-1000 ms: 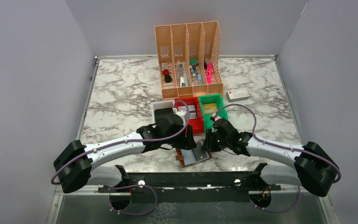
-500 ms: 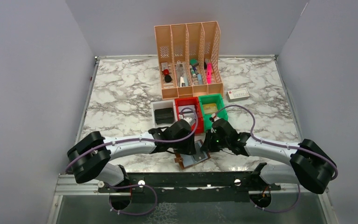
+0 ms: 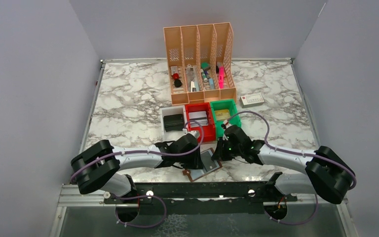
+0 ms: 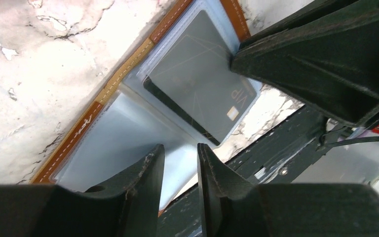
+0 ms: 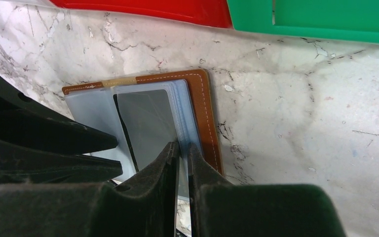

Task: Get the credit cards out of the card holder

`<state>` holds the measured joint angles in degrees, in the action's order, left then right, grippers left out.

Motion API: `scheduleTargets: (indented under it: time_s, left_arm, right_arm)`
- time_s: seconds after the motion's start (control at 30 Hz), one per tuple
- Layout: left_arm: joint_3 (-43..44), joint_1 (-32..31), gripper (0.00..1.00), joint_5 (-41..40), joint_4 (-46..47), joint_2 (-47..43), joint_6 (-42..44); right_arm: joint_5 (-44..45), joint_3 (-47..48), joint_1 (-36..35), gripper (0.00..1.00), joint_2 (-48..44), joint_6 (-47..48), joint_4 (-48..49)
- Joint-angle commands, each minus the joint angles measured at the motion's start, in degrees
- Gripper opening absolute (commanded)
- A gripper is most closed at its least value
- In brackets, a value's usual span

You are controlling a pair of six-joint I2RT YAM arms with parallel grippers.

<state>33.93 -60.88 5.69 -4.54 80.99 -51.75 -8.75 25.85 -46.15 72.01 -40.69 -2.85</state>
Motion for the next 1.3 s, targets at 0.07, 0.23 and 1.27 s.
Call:
scheduleTargets:
  time_s: [0.07,0.23,1.27]
  left_arm:
    - [-3.9,-0.4,0.43,-4.0,8.5,-0.7,-4.0]
    - [-6.6,-0.4,0.47,-4.0,13.2,-1.3,-6.9]
    - [-9.4,-0.2,0.00,-5.9,15.7,-5.6,-7.5]
  right_arm:
    - [-3.7,-1.4,0.0,0.15,0.7,-0.4,0.1]
    - [-4.6,-1.9,0.0,0.15,-0.1,-0.9,0.6]
    - [-6.6,-3.2,0.0,0.15,-0.5,-2.2,2.9]
